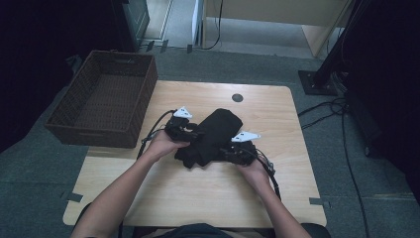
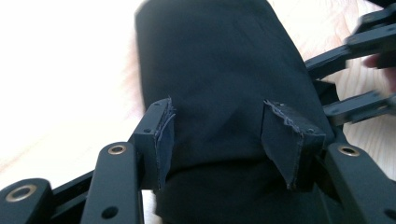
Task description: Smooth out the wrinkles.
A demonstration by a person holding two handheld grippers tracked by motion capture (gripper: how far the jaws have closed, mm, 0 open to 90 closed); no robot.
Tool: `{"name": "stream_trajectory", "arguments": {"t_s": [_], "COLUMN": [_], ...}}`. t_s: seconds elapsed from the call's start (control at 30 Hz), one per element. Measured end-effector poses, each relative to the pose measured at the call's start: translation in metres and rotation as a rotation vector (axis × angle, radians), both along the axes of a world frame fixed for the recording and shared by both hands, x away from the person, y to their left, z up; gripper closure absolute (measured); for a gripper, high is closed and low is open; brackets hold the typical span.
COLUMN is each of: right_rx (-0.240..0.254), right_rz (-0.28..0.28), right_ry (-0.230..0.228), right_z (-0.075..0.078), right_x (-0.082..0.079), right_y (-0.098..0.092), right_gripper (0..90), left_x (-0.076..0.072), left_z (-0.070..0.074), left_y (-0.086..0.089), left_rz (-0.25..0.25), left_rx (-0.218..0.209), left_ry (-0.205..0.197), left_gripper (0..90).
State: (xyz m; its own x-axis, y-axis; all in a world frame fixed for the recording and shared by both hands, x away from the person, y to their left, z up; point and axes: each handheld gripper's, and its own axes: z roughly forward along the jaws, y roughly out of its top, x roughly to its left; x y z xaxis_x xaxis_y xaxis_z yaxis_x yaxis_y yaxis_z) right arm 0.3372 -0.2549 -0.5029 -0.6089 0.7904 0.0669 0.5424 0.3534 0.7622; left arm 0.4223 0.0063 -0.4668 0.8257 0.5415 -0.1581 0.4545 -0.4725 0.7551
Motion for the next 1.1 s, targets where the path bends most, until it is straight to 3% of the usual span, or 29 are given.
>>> {"name": "stream_trajectory", "arguments": {"t_s": [0.1,0.17,0.27,0.4,0.53,0.73,0.9,1.1], "right_rx": [0.040,0.048,0.046,0.028,0.010,0.024,0.051,0.029], "right_rz": [-0.026,-0.032,-0.035,-0.036,-0.013,0.000,0.015,0.031], "right_ry": [-0.059,-0.072,-0.075,-0.081,-0.064,-0.058,-0.011,-0.014], "right_z": [0.012,0.015,0.012,0.001,-0.009,-0.014,-0.016,-0.019], "right_x": [-0.002,-0.001,0.004,0.012,0.019,0.021,0.017,0.009], "right_y": [-0.004,-0.003,0.004,0.012,0.016,0.020,0.024,0.025], "right_gripper": [52.5,51.9,50.9,50.3,49.5,49.9,49.9,50.1], "left_x": [0.008,0.016,0.027,0.031,0.027,0.011,-0.003,-0.008], "left_z": [0.007,0.009,0.005,-0.007,-0.012,-0.014,-0.015,-0.016], "left_y": [0.002,0.000,-0.004,-0.010,-0.010,-0.001,0.007,0.009], "left_rz": [0.020,0.015,0.011,-0.016,-0.022,-0.002,0.011,0.014], "left_rx": [-0.013,-0.004,-0.003,0.031,0.024,0.016,0.012,0.002], "left_ry": [-0.003,0.011,0.035,0.081,0.100,0.103,0.093,0.085], "left_gripper": [44.1,43.6,43.3,44.2,45.7,47.2,47.2,47.0]}}
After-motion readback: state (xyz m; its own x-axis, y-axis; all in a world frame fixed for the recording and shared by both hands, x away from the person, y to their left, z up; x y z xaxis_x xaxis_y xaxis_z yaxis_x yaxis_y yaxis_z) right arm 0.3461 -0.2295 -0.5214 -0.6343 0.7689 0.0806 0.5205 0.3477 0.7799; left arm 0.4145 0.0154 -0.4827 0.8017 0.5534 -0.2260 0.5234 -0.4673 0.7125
